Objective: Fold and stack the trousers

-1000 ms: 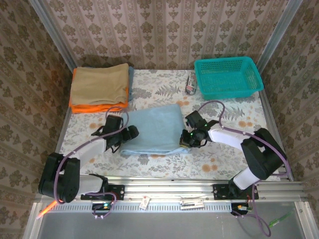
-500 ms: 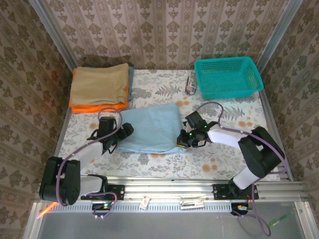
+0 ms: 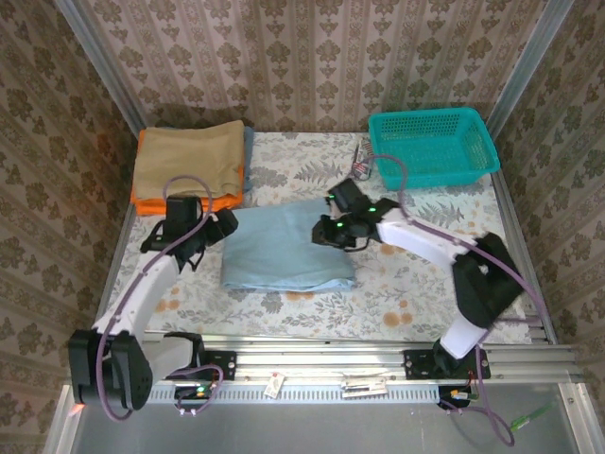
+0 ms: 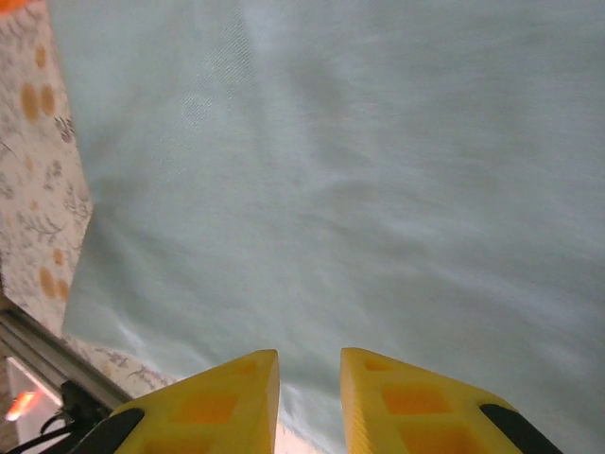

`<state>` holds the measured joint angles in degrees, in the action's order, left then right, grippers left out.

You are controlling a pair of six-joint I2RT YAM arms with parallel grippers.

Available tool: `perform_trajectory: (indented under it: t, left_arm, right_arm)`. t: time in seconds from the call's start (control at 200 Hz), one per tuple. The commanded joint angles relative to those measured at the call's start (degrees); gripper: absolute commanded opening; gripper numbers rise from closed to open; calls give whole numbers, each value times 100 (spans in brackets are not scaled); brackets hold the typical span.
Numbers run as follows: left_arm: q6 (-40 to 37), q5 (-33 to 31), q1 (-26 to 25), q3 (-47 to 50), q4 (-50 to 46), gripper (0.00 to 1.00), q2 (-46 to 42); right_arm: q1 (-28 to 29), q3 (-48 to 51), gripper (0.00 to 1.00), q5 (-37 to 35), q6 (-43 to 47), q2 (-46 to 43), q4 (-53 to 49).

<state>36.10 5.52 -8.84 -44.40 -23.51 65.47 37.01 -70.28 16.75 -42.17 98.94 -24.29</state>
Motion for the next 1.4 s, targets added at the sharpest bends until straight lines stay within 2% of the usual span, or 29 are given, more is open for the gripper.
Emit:
perform_trajectory:
  t: [0.0, 0.105, 0.185, 0.295, 0.37, 0.505, 0.635, 0.83, 1.06, 1.215, 1.395]
  left_arm:
    - [-100, 104, 366, -370, -315, 96, 282]
    - [94, 687, 923, -743, -66, 96, 503]
    - [175, 988, 1268, -1042, 99, 97, 740]
    - [284, 1237, 1493, -1332, 448, 97, 1191]
    - [504, 1465, 1586, -1220, 1188, 97, 1450]
    - [654, 1189, 1701, -1376, 2005, 94, 1962]
    - [333, 1370, 1792, -2652, 1860, 90, 2980]
    - [-343, 1154, 1820, -4188, 1705, 88, 4237]
    - [203, 1667, 1929, -5389, 1573, 85, 6145]
    - [613, 1898, 1684, -5300, 1650, 83, 6558]
    - [1548, 1903, 1053, -3715, 2882, 82, 6230]
  right_arm:
    - [385, -526, 25, -117, -42, 855, 2]
    - [620, -1098, 26, -244, 119, 1667, -263]
    - [552, -886, 25, -85, -34, 1909, -172]
    - [368, 38, 25, 78, -274, 1544, 339]
    - [262, 696, 25, 89, -308, 1166, 476]
    - [110, 1454, 25, 84, -200, 615, 501]
    - [120, 1704, 26, 342, -194, 530, 699]
    - [165, 1740, 25, 541, -270, 692, 909]
    - [166, 1674, 25, 614, -282, 615, 871]
    - [165, 1678, 25, 584, -291, 390, 755]
    - [139, 1618, 25, 550, -281, 145, 654]
